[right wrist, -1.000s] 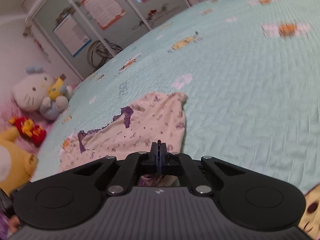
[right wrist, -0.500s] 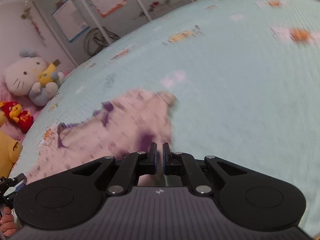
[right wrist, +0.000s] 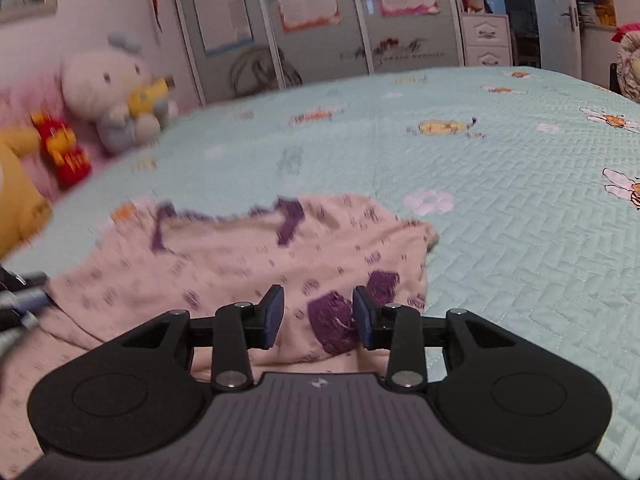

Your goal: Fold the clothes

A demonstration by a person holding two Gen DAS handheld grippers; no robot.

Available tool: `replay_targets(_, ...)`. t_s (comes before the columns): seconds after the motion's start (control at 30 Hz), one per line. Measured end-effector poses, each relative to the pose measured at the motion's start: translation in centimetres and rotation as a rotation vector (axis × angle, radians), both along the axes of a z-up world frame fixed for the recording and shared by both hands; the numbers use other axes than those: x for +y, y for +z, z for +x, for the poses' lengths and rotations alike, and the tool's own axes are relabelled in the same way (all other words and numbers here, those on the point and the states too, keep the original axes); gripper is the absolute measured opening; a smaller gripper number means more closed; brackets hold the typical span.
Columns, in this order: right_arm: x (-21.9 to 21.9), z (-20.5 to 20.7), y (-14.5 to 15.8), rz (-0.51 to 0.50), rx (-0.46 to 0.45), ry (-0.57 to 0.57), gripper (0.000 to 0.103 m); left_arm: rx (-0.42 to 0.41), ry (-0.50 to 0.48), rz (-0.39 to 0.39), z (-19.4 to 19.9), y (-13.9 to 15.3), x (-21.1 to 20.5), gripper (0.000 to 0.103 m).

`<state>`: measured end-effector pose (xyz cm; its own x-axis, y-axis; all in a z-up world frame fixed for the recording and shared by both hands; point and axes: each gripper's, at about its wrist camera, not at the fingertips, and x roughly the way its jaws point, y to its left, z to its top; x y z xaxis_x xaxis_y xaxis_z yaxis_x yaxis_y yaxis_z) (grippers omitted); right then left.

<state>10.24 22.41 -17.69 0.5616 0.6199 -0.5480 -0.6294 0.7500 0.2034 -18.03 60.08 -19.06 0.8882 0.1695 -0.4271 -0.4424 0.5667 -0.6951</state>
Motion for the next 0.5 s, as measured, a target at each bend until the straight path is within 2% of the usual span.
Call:
replay_targets(0.03,0.1,0.3,-0.5,0.002,0.014,0.015,0.000,0.004,-0.002,0.003,0.0,0.0,0.0,0.042)
replay_targets(0.07,0.0,0.4,-0.6,0.008,0.024,0.028,0.000,0.002,-0.005,0.003,-0.1,0.0,-0.1,0.042)
replay_targets(0.23,-3.9,-2.5,0.3,0.061,-0.062,0.047,0.000,-0.013,-0.015,0.000,-1.0,-0.1,-0.5,0.042)
replay_targets(0.37,-5.1,-3.1,-1.2,0.008,-0.007,0.070,0.002,-0.007,-0.021,-0.008,-1.4,-0.3,-1.0,0.042)
replay_targets(0.4,-5.3,-3.1,-1.4,0.009,0.005,0.064,0.004,-0.008,-0.020,-0.009,-1.6,-0.2,-1.2,0.042)
replay_targets(0.43,-5.5,-3.1,-1.6,0.014,0.015,0.056,0.014,-0.009,-0.019,-0.010,-1.8,-0.1,-1.3,0.042)
replay_targets(0.47,-5.9,-3.2,-0.9,0.058,0.008,0.031,0.022,-0.010,-0.018,-0.011,-2.0,0.0,-1.5,0.044)
replay_targets(0.5,-6.3,-3.2,-0.3,0.100,0.000,0.009,0.025,-0.012,-0.016,-0.009,-2.3,0.1,-1.7,0.047)
